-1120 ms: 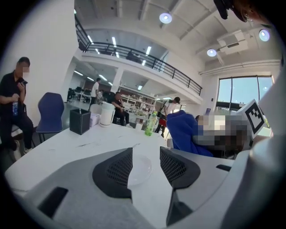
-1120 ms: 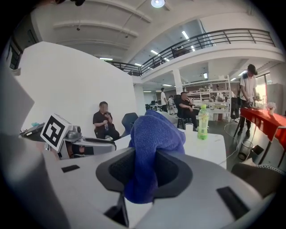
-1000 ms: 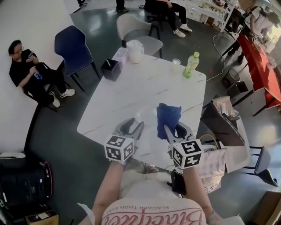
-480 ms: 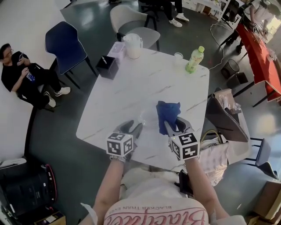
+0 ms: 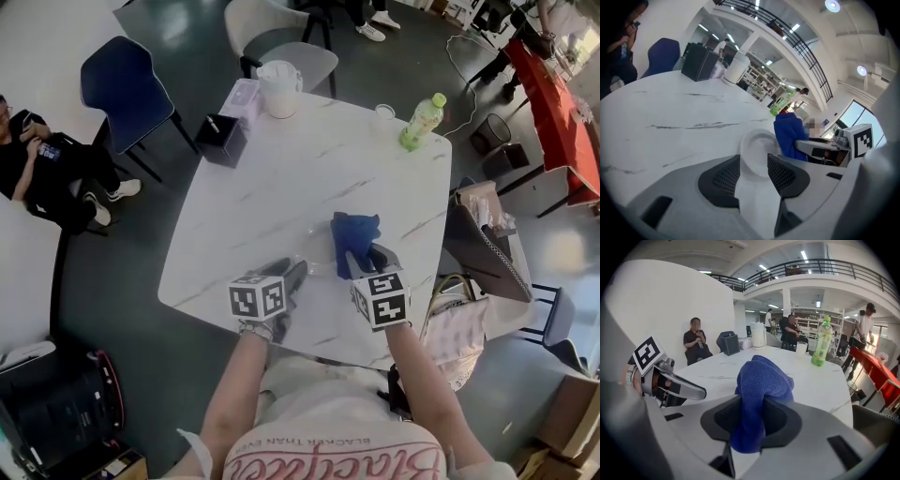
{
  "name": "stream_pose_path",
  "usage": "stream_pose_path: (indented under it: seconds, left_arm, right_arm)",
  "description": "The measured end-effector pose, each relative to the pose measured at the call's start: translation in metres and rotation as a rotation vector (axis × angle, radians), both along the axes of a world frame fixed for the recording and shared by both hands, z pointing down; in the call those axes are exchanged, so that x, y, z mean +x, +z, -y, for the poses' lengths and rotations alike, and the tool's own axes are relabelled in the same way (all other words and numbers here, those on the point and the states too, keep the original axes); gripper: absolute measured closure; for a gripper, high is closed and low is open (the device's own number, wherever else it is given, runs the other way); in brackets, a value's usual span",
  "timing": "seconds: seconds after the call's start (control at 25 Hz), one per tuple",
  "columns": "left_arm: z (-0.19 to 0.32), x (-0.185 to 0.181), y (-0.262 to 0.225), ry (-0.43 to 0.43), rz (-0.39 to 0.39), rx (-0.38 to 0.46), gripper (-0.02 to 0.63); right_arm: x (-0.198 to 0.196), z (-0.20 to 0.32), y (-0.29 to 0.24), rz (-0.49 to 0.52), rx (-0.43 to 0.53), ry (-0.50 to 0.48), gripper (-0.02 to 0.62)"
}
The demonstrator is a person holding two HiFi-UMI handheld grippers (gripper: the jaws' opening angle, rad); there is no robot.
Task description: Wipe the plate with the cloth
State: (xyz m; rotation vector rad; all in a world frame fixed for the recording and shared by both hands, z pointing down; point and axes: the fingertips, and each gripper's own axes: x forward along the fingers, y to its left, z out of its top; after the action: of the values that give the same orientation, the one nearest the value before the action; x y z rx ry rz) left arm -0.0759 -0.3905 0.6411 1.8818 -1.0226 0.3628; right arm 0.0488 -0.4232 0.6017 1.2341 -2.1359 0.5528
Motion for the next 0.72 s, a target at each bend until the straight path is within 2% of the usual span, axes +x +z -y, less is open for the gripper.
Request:
stream_pose_path:
  seconds: [0.24,0.56,0.68,0.72]
  left_arm:
    - [0.009,0.002,0.012,0.001,0.001,-0.066,0.439]
    - [0.023,0.013,0.014,-0.022,-0.063,-0.112,0.440]
    - [0.026,0.012,0.018,-0.026,-0.052,-0.132,0.479]
    - [0.026,0.011,0.018,-0.025,-0.050,-0.138,0.517]
  right_arm:
    - [0.000,0.008,0.019,0.007,-0.039,0.025,0.494]
    - [0.002,0.011,0.028,0.078,-0.055,0.072,0.491]
    - [0.004,0.012,0.029,0.071,-0.050,0.075,0.491]
    - [0.005,0.012,0.030,0.065,-0.050,0.074,0.491]
